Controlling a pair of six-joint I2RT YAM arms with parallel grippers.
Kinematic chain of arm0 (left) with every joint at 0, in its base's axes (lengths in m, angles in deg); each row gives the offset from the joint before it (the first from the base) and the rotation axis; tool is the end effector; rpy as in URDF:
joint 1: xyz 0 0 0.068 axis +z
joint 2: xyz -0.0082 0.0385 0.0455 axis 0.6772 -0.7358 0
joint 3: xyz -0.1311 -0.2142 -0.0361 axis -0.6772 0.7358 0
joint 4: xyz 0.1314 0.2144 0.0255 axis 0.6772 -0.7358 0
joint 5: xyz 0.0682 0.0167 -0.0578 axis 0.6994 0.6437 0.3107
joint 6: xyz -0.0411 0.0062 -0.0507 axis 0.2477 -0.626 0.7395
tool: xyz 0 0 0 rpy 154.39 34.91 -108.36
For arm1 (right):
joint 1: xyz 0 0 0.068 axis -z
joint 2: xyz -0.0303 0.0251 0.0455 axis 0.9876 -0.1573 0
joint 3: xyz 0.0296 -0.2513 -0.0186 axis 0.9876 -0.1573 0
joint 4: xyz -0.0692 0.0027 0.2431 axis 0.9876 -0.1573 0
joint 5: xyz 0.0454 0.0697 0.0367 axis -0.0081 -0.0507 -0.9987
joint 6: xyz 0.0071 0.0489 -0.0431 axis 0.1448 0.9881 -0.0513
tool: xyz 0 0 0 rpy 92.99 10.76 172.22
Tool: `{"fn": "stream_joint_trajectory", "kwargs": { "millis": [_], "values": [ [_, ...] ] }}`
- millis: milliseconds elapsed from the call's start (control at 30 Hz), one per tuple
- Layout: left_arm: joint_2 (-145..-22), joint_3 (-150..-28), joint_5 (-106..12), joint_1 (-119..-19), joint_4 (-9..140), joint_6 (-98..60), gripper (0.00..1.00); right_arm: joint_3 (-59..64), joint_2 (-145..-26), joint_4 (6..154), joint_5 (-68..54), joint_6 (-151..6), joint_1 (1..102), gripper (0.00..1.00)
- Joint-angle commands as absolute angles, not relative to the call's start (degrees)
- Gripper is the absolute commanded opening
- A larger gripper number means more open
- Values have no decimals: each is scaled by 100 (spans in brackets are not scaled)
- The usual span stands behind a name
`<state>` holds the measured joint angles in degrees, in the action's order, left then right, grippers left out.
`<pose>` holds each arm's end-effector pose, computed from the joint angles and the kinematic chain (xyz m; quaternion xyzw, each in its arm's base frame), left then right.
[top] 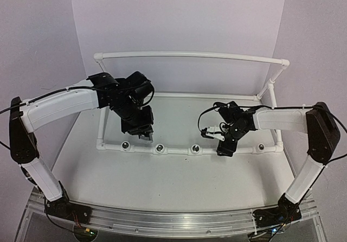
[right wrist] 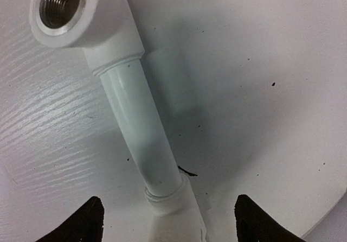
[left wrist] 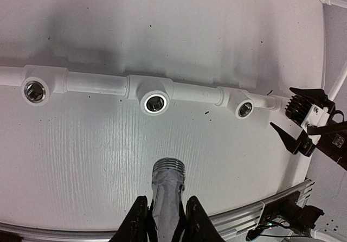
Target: Install the water faucets
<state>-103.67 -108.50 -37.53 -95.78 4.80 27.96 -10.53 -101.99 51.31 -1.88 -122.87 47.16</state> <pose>0.2044 -0.2708 0.2913 -0.0499 0.9695 -0.1919 0.1440 0.2770 0.1882 0.1571 -0.6137 0.7569 0.0027 0.2247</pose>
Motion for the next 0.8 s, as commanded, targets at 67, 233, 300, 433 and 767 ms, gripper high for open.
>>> {"fn": "stream_joint_trajectory", "kwargs": {
  "millis": [67, 233, 300, 433, 767],
  "values": [
    [-10105, -10699, -3875, -9429, 759, 2711, 0, -764, -10780, 4609, -378, -12346, 4716, 67],
    [-9981, -10507, -3875, -9359, 804, 2751, 0, -657, -11034, 4410, -740, -12230, 4717, 46],
    [-9927, -10422, -3874, -9315, 816, 2752, 0, -598, -11102, 4301, -984, -12158, 4705, 38],
    [-9843, -10274, -3872, -9250, 814, 2745, 0, -526, -11230, 4168, -1358, -11967, 4567, 22],
    [-9995, -10087, -3862, -9219, 418, 2717, 0, -376, -11343, 4305, -1632, -11267, 3823, 18]
  ]
}}
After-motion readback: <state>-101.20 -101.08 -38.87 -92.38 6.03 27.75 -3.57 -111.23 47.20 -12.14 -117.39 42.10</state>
